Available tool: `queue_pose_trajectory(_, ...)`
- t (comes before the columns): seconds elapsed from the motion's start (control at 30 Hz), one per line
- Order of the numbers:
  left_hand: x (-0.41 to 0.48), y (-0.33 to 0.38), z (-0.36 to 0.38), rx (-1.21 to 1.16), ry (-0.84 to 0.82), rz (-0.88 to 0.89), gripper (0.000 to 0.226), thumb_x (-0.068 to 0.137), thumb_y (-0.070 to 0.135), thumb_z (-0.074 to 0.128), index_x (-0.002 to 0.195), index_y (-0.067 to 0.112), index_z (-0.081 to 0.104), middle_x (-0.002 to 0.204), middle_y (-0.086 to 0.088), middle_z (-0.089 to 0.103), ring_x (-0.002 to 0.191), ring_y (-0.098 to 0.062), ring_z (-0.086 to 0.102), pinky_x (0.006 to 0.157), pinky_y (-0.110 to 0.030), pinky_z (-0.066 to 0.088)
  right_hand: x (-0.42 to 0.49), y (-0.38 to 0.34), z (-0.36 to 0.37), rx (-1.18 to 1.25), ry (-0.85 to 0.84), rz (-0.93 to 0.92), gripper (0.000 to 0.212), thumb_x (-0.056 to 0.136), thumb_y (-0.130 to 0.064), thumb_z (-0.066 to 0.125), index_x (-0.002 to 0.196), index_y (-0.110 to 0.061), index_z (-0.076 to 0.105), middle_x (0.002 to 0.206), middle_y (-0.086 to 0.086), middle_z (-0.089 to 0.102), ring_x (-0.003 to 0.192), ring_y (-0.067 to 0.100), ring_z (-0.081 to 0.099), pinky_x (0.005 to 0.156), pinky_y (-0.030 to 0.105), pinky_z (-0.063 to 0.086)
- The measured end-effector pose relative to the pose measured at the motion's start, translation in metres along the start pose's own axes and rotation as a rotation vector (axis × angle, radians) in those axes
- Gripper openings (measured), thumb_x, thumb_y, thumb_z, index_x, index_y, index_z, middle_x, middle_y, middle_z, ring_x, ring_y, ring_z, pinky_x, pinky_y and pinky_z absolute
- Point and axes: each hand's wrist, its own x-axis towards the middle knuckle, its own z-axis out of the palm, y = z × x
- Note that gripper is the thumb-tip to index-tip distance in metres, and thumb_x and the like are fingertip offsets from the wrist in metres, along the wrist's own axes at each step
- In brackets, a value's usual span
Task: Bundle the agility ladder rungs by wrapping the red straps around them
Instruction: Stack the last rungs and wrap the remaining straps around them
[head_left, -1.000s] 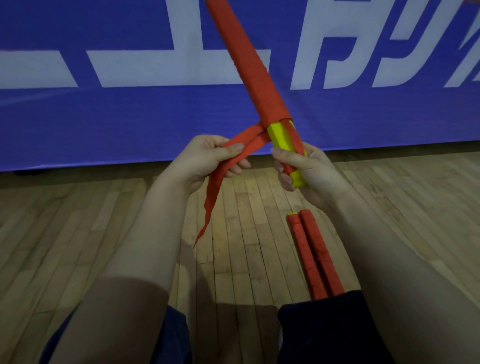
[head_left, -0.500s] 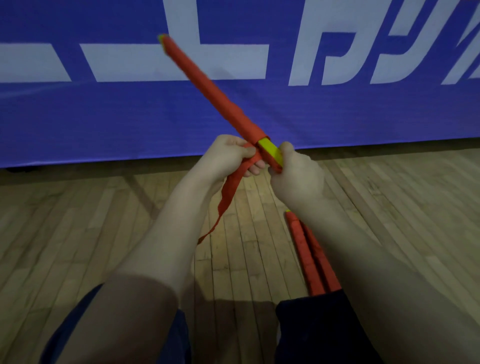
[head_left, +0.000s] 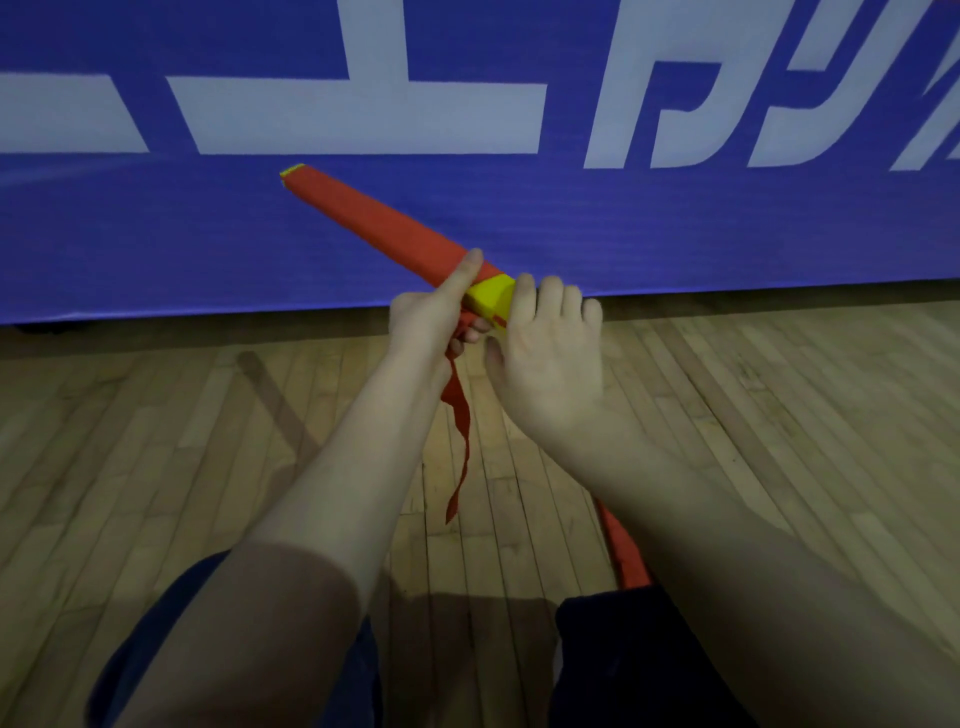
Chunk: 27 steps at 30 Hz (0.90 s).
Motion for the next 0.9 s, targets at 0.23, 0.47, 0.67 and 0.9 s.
queue_pose_trajectory(0.23, -0.002, 0.010, -0.006, 0.036, -0.021, 0.035, 0.053, 0.076, 0.060, 0.068, 0.072, 0.007, 0.065, 0.045, -0.005, 0.059, 0.035, -0.010, 0.046, 0.037, -0.016, 0.032, 0.003, 0.003, 0.001, 0.173, 0.113, -0.014, 0.046, 0.091, -0.029, 0.043, 0.118, 0.003, 0.060, 0.097, 0.016, 0.061, 0.083, 0.032, 0.057, 0.074, 0.038, 0.032)
queue_pose_trajectory(0.47, -0.003, 0.010, -0.006, 0.034, -0.077, 0.015, 0.048, 0.072, 0.061, 0.070, 0.076, 0.015, 0.059, 0.046, 0.002, 0.055, 0.037, -0.011, 0.046, 0.039, -0.018, 0.032, -0.003, 0.004, -0.008, 0.218, 0.205, -0.181, 0.043, 0.074, -0.013, 0.063, 0.115, 0.000, 0.060, 0.101, 0.017, 0.059, 0.090, 0.034, 0.057, 0.081, 0.039, 0.029)
queue_pose_trajectory(0.67, -0.003, 0.007, -0.004, -0.050, -0.225, 0.043, 0.026, 0.083, 0.035, 0.058, 0.069, 0.013, 0.057, 0.047, 0.002, 0.053, 0.040, -0.011, 0.046, 0.041, -0.019, 0.034, -0.002, 0.010, -0.015, 0.410, 0.311, -0.155, 0.020, 0.085, -0.016, 0.059, 0.099, -0.003, 0.066, 0.093, 0.014, 0.060, 0.085, 0.032, 0.056, 0.077, 0.041, 0.036)
queue_pose_trajectory(0.9, 0.004, 0.005, -0.002, 0.033, -0.313, 0.133, 0.023, 0.079, 0.031, 0.053, 0.069, 0.013, 0.062, 0.056, -0.005, 0.061, 0.041, -0.011, 0.048, 0.039, -0.017, 0.034, 0.018, 0.034, -0.026, 1.138, -0.162, 0.412, 0.015, 0.089, -0.025, 0.067, 0.098, -0.017, 0.060, 0.105, 0.001, 0.053, 0.089, 0.007, 0.052, 0.078, 0.010, 0.041)
